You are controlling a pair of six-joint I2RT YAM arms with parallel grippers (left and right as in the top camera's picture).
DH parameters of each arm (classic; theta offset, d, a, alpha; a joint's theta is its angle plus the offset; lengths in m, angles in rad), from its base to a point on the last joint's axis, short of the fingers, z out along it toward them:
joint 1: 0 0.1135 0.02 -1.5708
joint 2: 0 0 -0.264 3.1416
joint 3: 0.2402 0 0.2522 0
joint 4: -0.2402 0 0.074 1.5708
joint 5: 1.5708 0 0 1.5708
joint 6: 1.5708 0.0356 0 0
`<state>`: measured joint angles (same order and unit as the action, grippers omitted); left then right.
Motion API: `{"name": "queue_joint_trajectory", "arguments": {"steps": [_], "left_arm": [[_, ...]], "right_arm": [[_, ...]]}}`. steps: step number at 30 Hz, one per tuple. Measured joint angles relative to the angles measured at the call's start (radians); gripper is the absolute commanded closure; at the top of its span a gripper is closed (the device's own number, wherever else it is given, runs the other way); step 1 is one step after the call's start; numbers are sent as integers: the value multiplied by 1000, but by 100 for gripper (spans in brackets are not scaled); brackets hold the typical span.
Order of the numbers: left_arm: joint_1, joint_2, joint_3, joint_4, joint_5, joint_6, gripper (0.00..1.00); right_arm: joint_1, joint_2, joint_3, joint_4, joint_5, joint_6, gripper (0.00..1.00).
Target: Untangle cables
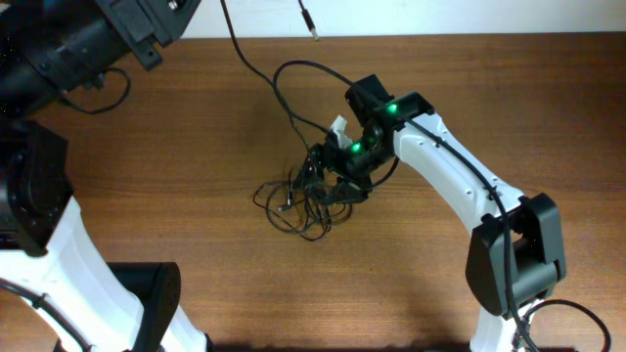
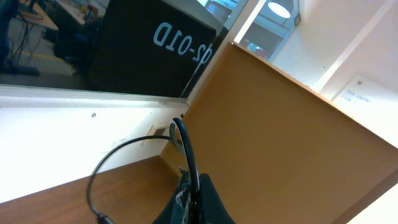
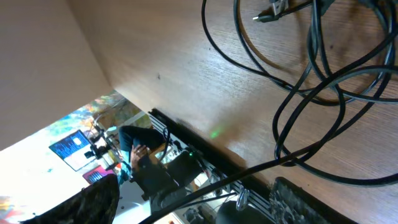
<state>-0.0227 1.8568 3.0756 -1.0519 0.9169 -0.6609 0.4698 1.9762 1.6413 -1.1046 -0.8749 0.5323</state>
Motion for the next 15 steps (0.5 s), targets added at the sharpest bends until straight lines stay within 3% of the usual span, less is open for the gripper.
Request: {"name": "queue_joint_trajectory", "arguments": {"steps": [2, 3, 7, 8, 15], "left_arm": [[0, 0, 0, -36, -11, 27, 100], [0, 0, 0, -66, -32, 40, 100], [2, 1, 0, -200, -238, 88, 100], [3, 1, 0, -227, -299, 110, 100], [3, 45, 0, -494, -695, 198, 100]], "right_arm": [[21, 0, 0, -38, 5, -14, 32], [44, 0, 0, -57, 9, -24, 40], [121, 0, -1, -95, 23, -66, 92], [126, 0, -2, -106, 37, -71, 96], [71, 0, -3, -110, 120, -114, 96]]}}
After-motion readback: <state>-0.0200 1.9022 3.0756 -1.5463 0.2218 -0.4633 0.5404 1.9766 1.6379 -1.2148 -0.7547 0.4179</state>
